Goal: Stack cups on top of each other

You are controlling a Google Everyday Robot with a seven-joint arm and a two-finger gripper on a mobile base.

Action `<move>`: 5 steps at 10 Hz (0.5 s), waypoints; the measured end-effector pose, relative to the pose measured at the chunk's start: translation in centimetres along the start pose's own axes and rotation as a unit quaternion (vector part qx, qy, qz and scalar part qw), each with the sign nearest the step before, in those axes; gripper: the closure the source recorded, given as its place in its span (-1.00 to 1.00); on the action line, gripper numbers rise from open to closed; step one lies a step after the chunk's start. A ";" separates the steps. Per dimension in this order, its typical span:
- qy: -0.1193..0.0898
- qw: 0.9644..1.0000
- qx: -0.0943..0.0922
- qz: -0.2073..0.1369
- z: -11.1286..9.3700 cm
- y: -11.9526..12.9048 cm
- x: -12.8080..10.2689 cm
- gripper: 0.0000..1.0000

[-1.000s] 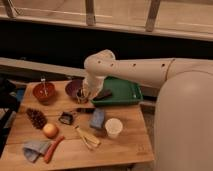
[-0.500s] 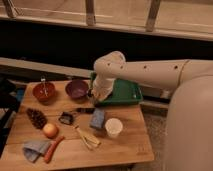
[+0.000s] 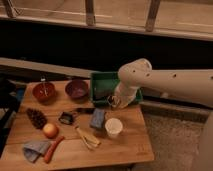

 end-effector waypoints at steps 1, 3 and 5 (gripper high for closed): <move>0.001 1.000 0.002 0.008 -0.1 -0.6 0.1 0.66; 0.007 0.999 0.011 0.032 -0.1 -2.7 1.3 0.66; 0.014 0.999 0.018 0.040 -0.1 -3.9 3.2 0.66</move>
